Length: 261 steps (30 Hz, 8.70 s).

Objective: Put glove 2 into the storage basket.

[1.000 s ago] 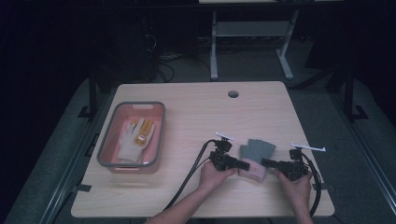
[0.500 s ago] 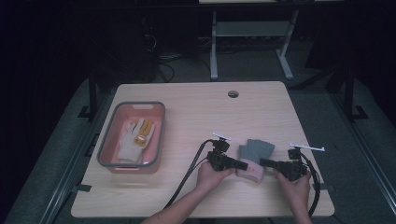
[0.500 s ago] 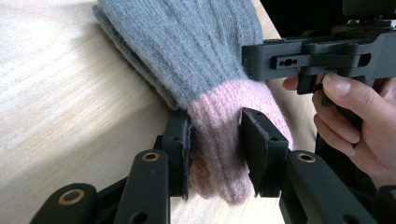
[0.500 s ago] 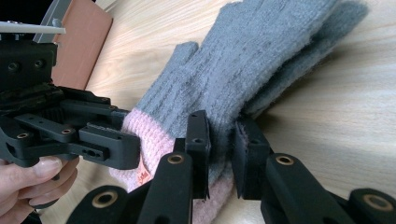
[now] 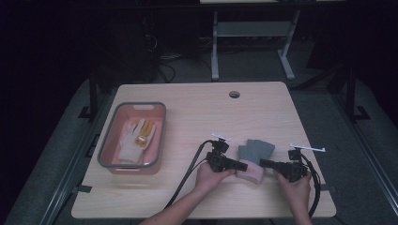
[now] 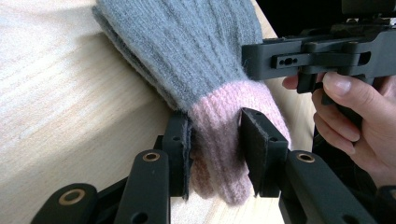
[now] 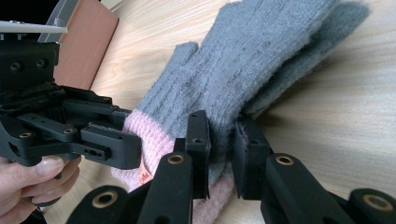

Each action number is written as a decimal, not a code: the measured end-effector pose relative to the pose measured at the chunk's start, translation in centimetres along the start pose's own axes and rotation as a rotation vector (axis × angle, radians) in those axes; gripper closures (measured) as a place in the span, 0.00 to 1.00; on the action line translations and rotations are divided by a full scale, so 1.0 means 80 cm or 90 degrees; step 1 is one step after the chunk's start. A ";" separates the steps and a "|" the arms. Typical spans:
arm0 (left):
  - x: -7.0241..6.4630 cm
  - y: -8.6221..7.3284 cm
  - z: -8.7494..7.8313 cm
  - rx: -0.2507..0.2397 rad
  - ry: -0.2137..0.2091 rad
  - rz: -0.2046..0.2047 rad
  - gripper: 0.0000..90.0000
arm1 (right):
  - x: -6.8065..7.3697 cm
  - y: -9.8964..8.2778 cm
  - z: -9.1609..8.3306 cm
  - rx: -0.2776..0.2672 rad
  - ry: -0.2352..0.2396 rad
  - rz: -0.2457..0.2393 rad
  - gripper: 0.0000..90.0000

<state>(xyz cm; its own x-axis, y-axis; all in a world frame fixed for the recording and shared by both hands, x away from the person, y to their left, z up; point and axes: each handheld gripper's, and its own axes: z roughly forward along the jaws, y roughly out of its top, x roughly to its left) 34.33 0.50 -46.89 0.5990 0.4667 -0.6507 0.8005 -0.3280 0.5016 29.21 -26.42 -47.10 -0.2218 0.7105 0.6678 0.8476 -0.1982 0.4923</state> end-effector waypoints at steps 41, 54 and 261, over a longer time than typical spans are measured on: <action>0.003 0.003 -0.094 -0.056 0.025 0.021 0.72 | 0.090 0.050 0.026 0.026 0.018 -0.084 0.87; 0.007 0.004 -0.126 -0.075 0.032 0.022 0.72 | 0.117 0.064 0.040 0.031 0.035 -0.095 0.87; 0.156 -0.092 -0.430 -0.147 0.235 -0.108 0.72 | 0.361 0.096 0.357 0.224 0.157 -0.191 0.85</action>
<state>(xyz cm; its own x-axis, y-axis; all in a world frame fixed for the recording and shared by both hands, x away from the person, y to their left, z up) 35.18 37.04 -39.09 0.3789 0.7728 -0.5092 0.8362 -0.0500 0.5462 43.10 11.89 -39.96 -0.5506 0.5129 0.6586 0.8307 0.2593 0.4926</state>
